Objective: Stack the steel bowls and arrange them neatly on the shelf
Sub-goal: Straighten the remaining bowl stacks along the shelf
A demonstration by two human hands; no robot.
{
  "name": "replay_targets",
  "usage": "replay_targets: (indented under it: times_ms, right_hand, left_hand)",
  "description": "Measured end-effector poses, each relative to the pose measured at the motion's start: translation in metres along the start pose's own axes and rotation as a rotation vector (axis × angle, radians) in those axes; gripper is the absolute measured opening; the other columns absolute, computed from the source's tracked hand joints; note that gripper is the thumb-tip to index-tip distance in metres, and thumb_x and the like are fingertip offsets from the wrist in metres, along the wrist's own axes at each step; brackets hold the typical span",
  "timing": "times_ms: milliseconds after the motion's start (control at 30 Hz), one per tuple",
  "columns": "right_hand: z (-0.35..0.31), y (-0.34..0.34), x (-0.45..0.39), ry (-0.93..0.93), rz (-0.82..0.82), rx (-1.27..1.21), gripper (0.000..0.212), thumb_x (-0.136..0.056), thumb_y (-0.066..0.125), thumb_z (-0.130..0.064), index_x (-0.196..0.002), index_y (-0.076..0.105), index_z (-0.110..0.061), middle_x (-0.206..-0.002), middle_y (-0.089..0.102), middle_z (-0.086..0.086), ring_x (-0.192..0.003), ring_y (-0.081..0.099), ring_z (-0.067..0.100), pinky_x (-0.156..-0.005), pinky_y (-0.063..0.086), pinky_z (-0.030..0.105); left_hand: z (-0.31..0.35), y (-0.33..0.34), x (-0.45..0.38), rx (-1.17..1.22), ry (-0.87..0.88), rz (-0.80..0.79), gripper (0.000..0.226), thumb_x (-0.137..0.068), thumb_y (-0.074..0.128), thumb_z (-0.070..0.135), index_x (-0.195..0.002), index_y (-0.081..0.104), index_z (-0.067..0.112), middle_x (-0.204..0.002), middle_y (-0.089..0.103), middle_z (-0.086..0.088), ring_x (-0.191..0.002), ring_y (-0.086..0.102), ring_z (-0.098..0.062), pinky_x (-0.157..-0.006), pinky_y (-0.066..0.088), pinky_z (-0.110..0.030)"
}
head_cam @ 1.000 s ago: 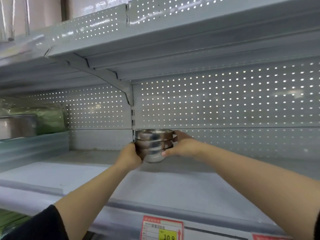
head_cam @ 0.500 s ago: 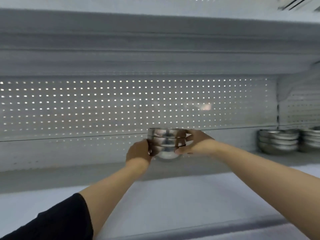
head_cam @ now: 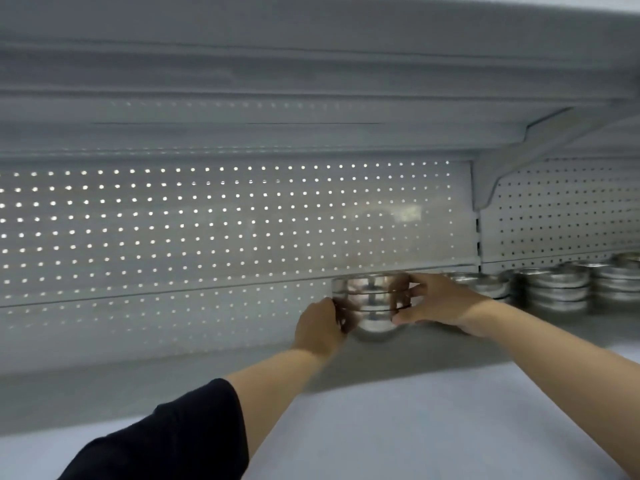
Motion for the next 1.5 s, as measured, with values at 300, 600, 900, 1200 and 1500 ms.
replay_targets:
  times_ms: [300,600,900,1200,1500]
  right_hand:
    - [0.044,-0.011,-0.017,-0.016,-0.015,-0.077,0.042,-0.068,0.081,0.000,-0.097,0.059,-0.020,-0.086,0.063,-0.004,-0.077,0.061,0.006,-0.053,0.042,0.003]
    - [0.057,-0.004,-0.025,-0.023,0.011,0.025,0.062,-0.058,0.087,-0.016,-0.113,0.058,-0.018,-0.103,0.067,-0.002,-0.100,0.063,0.015,-0.096,0.050,0.038]
    - [0.062,-0.002,-0.028,-0.049,0.026,-0.027,0.055,-0.062,0.083,-0.004,-0.110,0.059,-0.015,-0.098,0.067,0.001,-0.100,0.064,0.019,-0.097,0.050,0.042]
    - [0.067,-0.003,-0.035,-0.066,0.044,0.010,0.061,-0.059,0.086,-0.014,-0.113,0.057,-0.017,-0.101,0.066,-0.001,-0.101,0.064,0.019,-0.096,0.050,0.041]
    - [0.069,-0.003,-0.037,-0.068,0.044,0.033,0.065,-0.055,0.087,-0.021,-0.114,0.058,-0.020,-0.106,0.066,-0.001,-0.100,0.064,0.018,-0.096,0.050,0.042]
  left_hand:
    - [0.010,0.035,-0.011,-0.032,-0.012,-0.043,0.025,-0.084,0.058,0.017,-0.108,0.063,0.014,-0.109,0.068,-0.003,-0.106,0.061,-0.022,-0.086,0.043,-0.021]
    - [-0.003,0.053,-0.014,-0.164,-0.073,-0.093,0.026,-0.086,0.051,0.019,-0.110,0.055,0.011,-0.115,0.064,-0.007,-0.108,0.058,-0.026,-0.087,0.047,-0.033]
    - [0.001,0.054,-0.016,-0.278,-0.091,-0.095,0.027,-0.091,0.046,0.019,-0.116,0.052,0.011,-0.121,0.060,-0.009,-0.114,0.055,-0.030,-0.088,0.045,-0.034]
    - [0.003,0.054,-0.019,-0.329,-0.081,-0.087,0.025,-0.092,0.043,0.020,-0.112,0.053,0.009,-0.119,0.060,-0.012,-0.113,0.055,-0.031,-0.086,0.044,-0.034]
    - [0.003,0.054,-0.018,-0.335,-0.060,-0.086,0.028,-0.092,0.045,0.024,-0.115,0.051,0.008,-0.119,0.060,-0.012,-0.112,0.055,-0.032,-0.085,0.045,-0.034]
Point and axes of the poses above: each hand's wrist, its own x-axis away from the middle knuckle, its own y-axis out of the palm, z = x × y, the point moved 4 cm from there along -x, towards the middle knuckle
